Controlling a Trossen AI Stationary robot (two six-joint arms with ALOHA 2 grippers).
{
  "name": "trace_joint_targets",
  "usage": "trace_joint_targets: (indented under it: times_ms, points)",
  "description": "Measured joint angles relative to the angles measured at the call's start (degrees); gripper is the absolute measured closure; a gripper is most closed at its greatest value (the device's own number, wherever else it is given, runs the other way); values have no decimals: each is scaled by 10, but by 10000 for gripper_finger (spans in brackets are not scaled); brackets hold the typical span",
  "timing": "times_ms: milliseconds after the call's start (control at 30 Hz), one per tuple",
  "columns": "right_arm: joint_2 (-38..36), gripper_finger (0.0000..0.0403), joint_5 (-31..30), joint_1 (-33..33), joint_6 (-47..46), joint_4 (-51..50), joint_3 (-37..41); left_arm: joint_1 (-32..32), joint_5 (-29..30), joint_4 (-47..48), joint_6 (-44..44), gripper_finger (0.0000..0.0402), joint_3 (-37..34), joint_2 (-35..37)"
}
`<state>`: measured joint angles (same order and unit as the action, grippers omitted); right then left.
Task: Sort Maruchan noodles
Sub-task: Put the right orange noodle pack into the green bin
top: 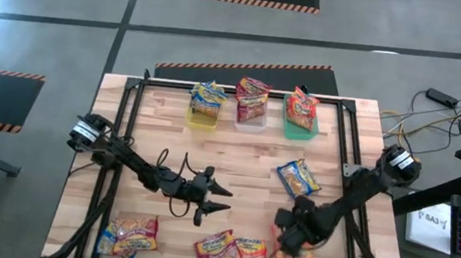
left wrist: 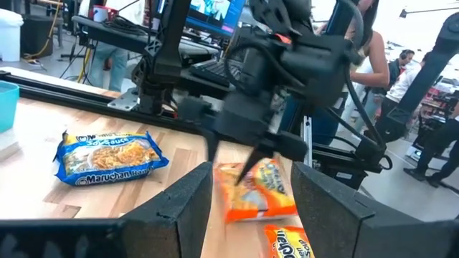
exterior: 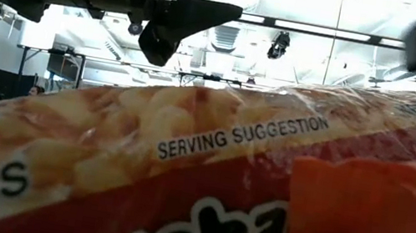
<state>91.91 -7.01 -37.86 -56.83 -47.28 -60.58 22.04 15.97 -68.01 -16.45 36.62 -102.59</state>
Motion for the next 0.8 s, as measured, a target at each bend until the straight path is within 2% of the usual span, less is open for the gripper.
trace_joint_targets:
  times_ms: [133,267,367,567,800]
  points:
    - [-7,200,-37,56,9,0,1,0,0,0,7,228,-2,0]
    - [-13,200,38,95,62,-14,-3,1,0,0,7,228,-6,0]
    - [-30,200,72,92,102,-9,-20,1,0,4,7,228,-8,0]
    - [-66,200,85,53,234,-13,-51,1,0,19,9,228,-8,0]
    - [-43,200,74,38,237,-13,-38,1,0,25,9,228,-8,0]
